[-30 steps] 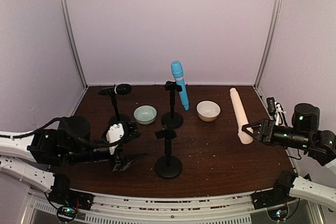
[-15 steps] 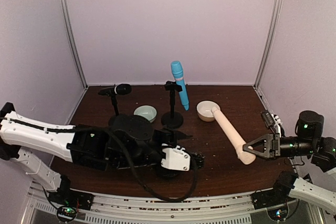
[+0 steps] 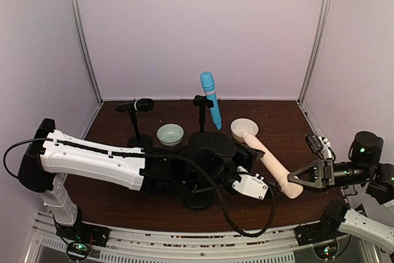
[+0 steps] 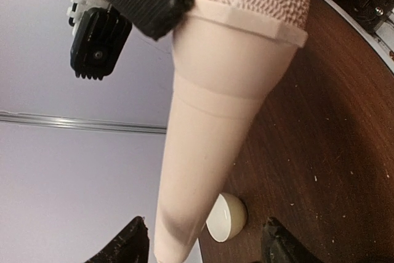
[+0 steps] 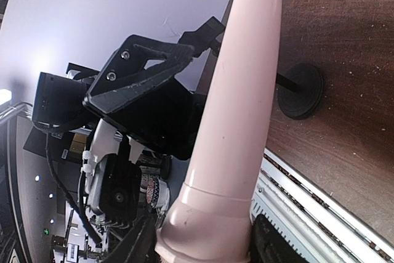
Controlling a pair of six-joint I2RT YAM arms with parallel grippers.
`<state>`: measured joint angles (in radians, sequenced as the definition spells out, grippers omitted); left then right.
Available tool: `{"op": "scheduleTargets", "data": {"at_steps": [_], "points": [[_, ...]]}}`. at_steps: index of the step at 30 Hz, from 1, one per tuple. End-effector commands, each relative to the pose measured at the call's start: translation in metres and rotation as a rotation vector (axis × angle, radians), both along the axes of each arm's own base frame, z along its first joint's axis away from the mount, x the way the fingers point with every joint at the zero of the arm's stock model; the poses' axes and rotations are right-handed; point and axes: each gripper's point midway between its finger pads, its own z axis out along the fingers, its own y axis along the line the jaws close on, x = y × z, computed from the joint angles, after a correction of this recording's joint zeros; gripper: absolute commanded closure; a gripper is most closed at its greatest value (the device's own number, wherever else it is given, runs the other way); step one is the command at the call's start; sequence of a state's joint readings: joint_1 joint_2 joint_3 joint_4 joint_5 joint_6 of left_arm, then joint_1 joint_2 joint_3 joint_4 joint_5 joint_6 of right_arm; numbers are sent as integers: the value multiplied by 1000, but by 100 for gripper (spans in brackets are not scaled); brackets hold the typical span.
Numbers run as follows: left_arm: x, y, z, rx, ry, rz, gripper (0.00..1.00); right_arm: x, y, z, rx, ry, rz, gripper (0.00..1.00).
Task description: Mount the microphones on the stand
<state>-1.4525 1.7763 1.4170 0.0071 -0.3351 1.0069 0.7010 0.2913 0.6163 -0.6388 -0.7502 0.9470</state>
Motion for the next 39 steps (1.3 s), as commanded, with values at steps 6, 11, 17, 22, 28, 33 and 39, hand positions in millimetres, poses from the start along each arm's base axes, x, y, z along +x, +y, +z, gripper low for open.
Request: {"op": "scheduleTargets", "data": {"at_steps": [6, 11, 17, 22, 28, 33, 39], "points": [[11, -35, 29, -85, -148, -15, 38, -3, 7, 11, 52, -12, 43, 70], [10, -44, 29, -99, -149, -25, 45, 0, 11, 7, 48, -1, 50, 69], [10, -43, 32, -117, -136, -21, 61, 4, 13, 20, 69, -33, 41, 60], [6, -38, 45, -146, -100, -28, 72, 4, 6, 55, 105, -176, 23, 27], [-1, -23, 82, -261, 77, -48, 80, 16, -7, 104, 76, -417, -73, 11], [-5, 7, 121, -403, 347, -79, 82, 38, -10, 127, -45, -550, -133, 5], [-6, 55, 176, -602, 732, -171, 83, 72, -14, 147, -135, -760, -255, 0]]}}
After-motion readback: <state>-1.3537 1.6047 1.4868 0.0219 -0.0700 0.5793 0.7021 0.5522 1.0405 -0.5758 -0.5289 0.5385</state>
